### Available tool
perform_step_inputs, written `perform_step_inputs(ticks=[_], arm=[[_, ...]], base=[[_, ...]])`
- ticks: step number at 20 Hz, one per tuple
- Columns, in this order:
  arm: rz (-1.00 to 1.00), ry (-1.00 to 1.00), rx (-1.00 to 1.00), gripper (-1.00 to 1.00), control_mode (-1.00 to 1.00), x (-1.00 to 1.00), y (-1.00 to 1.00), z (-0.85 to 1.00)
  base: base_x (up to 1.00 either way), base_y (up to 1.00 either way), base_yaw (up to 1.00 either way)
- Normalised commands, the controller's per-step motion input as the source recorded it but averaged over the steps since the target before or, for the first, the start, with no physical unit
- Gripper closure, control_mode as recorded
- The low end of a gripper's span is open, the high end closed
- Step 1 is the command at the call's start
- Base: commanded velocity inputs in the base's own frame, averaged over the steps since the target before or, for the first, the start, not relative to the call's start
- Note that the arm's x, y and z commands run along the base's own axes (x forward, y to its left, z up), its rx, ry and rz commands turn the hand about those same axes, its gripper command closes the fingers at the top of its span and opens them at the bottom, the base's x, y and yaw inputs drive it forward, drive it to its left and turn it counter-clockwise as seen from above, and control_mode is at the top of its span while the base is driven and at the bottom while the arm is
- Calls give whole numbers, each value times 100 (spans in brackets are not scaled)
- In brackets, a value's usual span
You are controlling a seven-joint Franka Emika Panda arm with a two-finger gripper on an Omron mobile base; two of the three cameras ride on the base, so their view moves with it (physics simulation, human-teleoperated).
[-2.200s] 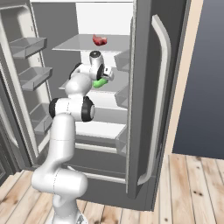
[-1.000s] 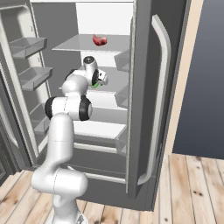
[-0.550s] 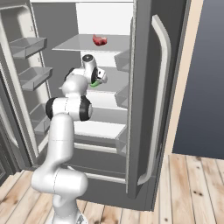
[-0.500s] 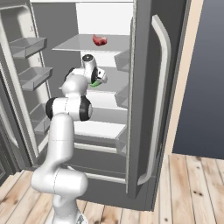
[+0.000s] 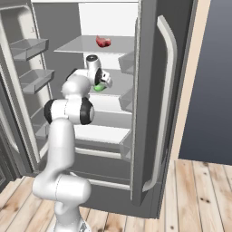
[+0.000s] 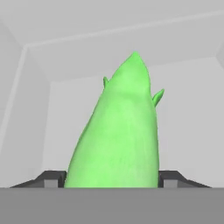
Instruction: Gather the garlic and corn from the fridge and place them on a tray on the dining counter. Then gather the steak and fish from the fridge and place them on the other tray.
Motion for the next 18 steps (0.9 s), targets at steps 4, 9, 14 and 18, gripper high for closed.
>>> perform_step_inputs(ticks=[4, 9, 14, 18], arm=[[0, -3, 0, 100, -100, -78, -63, 0], [0, -9, 0, 100, -100, -100, -11, 1], [0, -7, 0, 100, -100, -100, -4, 22], [0, 0, 0, 100, -100, -98, -16, 62]], base=[[0, 0, 0], [0, 0, 0], [0, 0, 0], [0, 0, 0]])
